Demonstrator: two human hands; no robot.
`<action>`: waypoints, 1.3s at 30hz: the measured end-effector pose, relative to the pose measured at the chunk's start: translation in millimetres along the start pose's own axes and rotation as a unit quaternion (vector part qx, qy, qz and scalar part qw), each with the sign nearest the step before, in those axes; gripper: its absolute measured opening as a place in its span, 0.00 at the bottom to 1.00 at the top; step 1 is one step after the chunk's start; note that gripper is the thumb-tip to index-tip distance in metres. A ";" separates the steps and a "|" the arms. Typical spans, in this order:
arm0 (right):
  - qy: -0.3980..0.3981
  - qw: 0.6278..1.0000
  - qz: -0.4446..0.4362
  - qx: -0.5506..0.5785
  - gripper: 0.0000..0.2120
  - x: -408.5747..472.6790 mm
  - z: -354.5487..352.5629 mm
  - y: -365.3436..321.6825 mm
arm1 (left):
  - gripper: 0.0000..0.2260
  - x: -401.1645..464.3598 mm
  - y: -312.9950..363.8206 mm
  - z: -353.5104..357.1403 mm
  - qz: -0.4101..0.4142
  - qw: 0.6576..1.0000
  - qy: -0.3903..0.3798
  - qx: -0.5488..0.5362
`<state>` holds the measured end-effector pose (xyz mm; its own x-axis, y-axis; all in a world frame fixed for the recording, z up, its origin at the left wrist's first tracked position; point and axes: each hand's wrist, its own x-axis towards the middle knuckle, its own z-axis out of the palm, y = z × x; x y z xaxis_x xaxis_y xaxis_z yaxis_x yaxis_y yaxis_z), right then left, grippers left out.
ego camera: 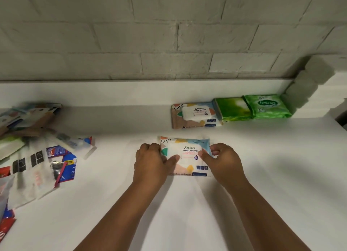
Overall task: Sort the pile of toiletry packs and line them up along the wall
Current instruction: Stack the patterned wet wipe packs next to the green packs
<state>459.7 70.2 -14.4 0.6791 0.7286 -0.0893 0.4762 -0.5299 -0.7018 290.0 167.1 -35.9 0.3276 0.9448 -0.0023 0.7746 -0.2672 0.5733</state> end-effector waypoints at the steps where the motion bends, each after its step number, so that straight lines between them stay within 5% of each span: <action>1: -0.005 1.000 0.014 0.026 0.11 2.5 2.6 0.5 | 0.20 0.3 0.6 -0.8 -0.003 1.000 -0.001 -0.009; 5: 0.006 0.997 0.019 0.075 0.03 9.2 11.4 3.6 | 0.19 -4.5 4.4 -1.5 0.004 0.997 0.013 -0.077; 14: 0.101 0.980 -0.010 0.169 0.07 26.8 4.5 4.2 | 0.19 7.7 30.2 -14.4 -0.028 0.945 -0.019 -0.325; 22: 0.150 0.981 -0.089 0.088 0.05 104.9 -26.2 -24.2 | 0.13 90.5 69.9 -8.1 -0.049 0.914 0.023 -0.403; 31: 0.152 0.976 -0.152 -0.043 0.03 154.8 -14.7 -17.9 | 0.11 128.1 61.2 26.9 -0.088 0.935 0.052 -0.341; 39: 0.225 0.925 -0.215 -0.217 0.05 166.8 -9.1 -10.1 | 0.08 138.6 59.4 29.4 -0.045 0.954 0.064 -0.291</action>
<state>573.2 193.2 -15.8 0.4930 0.7096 0.5034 0.8691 -0.4289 -0.2465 397.3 276.6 -26.3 0.1769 0.9842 0.0059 0.3530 -0.0691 0.9331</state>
